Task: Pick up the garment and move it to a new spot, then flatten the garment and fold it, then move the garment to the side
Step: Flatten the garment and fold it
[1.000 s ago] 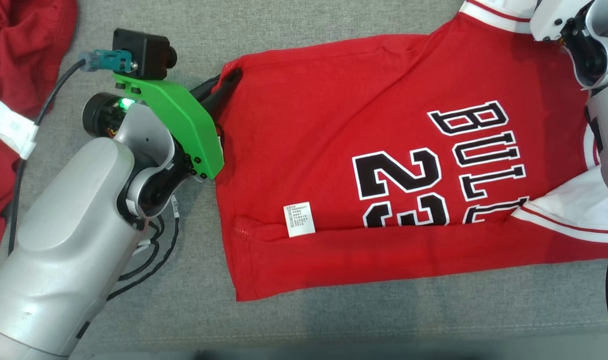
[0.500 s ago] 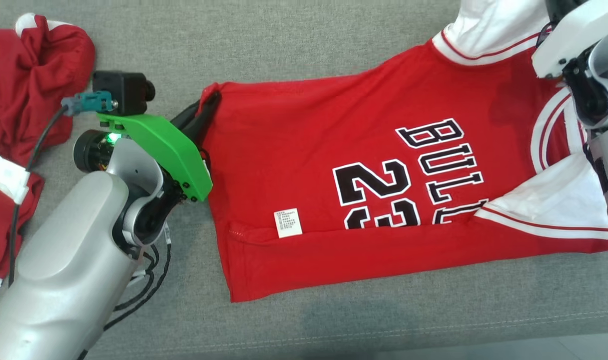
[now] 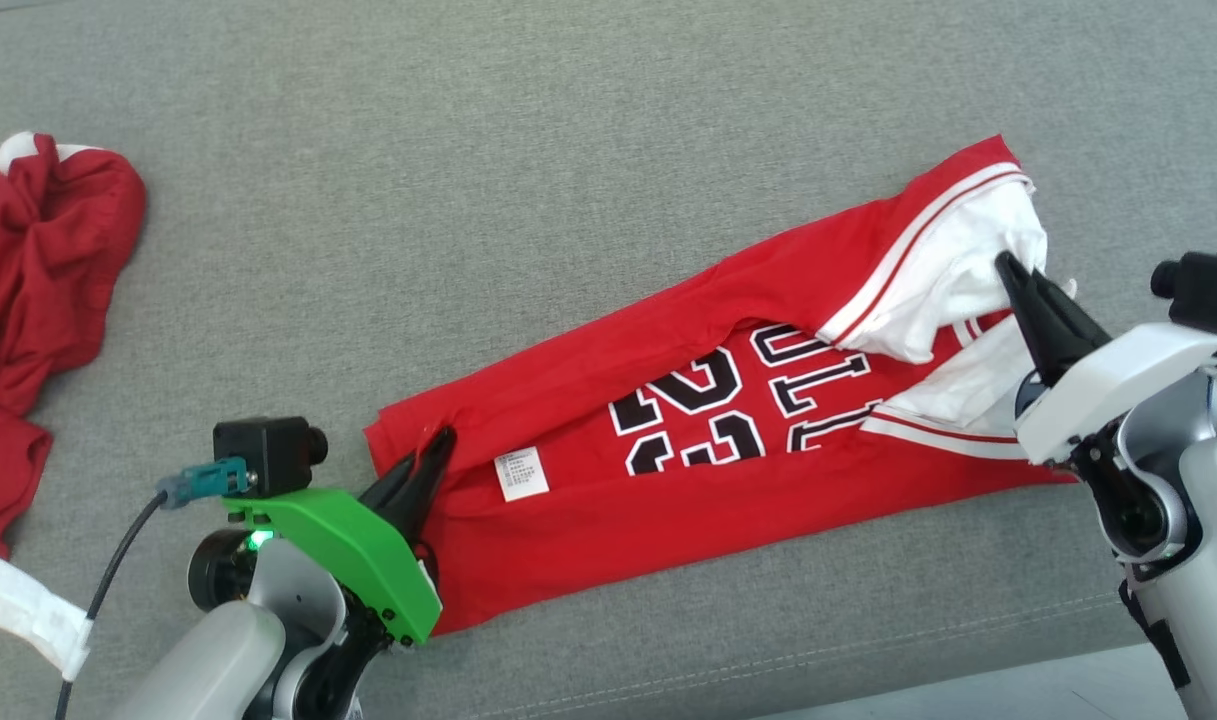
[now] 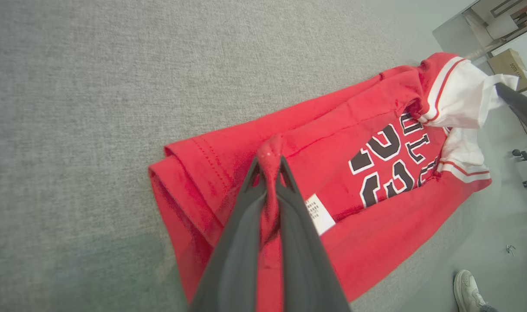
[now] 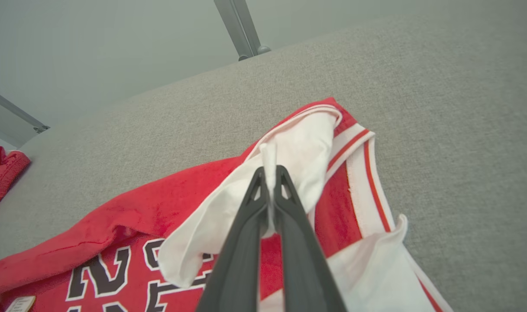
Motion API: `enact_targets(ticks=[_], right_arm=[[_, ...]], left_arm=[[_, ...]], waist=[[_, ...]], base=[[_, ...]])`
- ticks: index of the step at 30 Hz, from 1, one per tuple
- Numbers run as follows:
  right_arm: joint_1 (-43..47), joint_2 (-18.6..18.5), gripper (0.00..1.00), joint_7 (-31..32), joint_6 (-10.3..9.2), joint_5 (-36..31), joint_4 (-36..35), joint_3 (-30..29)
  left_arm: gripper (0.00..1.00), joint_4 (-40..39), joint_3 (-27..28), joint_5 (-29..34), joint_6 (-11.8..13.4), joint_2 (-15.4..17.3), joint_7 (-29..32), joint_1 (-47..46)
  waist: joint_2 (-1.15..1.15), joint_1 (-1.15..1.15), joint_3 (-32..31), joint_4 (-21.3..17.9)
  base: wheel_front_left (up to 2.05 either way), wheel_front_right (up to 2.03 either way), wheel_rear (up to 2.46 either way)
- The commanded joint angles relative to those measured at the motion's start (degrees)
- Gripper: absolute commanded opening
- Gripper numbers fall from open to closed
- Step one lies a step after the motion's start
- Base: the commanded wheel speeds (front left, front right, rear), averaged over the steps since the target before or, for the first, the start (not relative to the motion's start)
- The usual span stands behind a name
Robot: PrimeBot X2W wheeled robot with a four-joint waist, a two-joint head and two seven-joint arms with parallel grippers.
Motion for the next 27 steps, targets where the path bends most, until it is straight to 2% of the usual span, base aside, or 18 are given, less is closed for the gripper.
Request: enact_targets(ticks=[1, 5, 6, 7, 8, 9, 13, 19, 22, 27], right_arm=[[0.4, 0.0, 0.00, -0.3, -0.06, -0.5, -0.2, -0.2], [2.9, 1.3, 0.00, -1.5, -0.06, -2.5, 1.6, -1.0], [3.1, 1.6, 0.37, -1.8, -0.05, -3.0, 2.1, -1.3], [3.2, 1.7, 0.56, -1.9, -0.05, -3.6, 2.5, -1.3], [3.4, 1.8, 1.00, -1.9, -0.06, -3.9, 2.8, -1.3], [3.7, 2.0, 1.00, -2.2, -0.06, -4.1, 3.0, -1.5], [5.4, 1.6, 1.00, -2.5, -0.05, -6.0, 2.8, -2.6], [8.8, 0.6, 1.00, -1.8, -0.05, -10.4, -1.4, -6.7], [9.1, 1.1, 1.00, -0.4, -0.05, -13.3, -3.4, -9.4], [7.3, 3.4, 1.00, 3.7, -0.05, -18.3, -3.0, -13.8]], left_arm=[[0.00, -0.2, 0.3, -0.4, 0.2, 0.4, -0.4, 0.7], [0.00, -1.0, 1.0, -1.1, 1.3, 0.5, -1.9, 3.8], [0.00, -0.9, 1.4, -0.9, 1.7, 0.6, -2.6, 4.2], [0.39, -0.8, 1.5, -0.7, 2.1, 0.7, -3.0, 4.5], [0.94, -0.7, 1.3, -0.3, 2.2, 0.8, -3.3, 5.0], [1.00, -0.4, 1.1, -0.1, 2.4, 1.0, -3.5, 5.4], [1.00, -0.1, 1.1, 0.9, 2.6, 0.7, -5.9, 7.1], [1.00, -0.6, 2.7, 4.5, 3.1, -0.6, -16.6, 11.1], [1.00, 0.1, 3.5, 8.3, 4.2, -1.1, -20.2, 12.3], [1.00, 0.4, 6.1, 16.0, 5.5, -4.2, -21.7, 13.5]], waist=[[0.45, 0.00, -0.8, -1.4], [0.45, 0.00, -0.9, -1.8], [0.45, 0.00, -0.9, -1.8], [0.45, 0.00, -1.1, -1.8], [0.45, 0.00, -1.4, -1.7], [0.45, 0.00, -1.7, -1.7], [0.45, 0.00, -3.7, -1.2], [0.45, 0.00, -6.6, -0.7], [0.45, 0.00, -7.4, -0.2], [0.45, 0.00, -7.0, 1.5]], base=[[0.00, 0.00, 0.00], [0.00, 0.00, 0.00], [0.00, 0.00, 0.00], [0.00, 0.00, 0.00], [0.00, 0.00, 0.00], [0.00, 0.00, 0.00], [0.00, 0.00, 0.00], [0.00, 0.00, 0.00], [0.00, 0.00, 0.00], [0.00, 0.00, 0.00]])
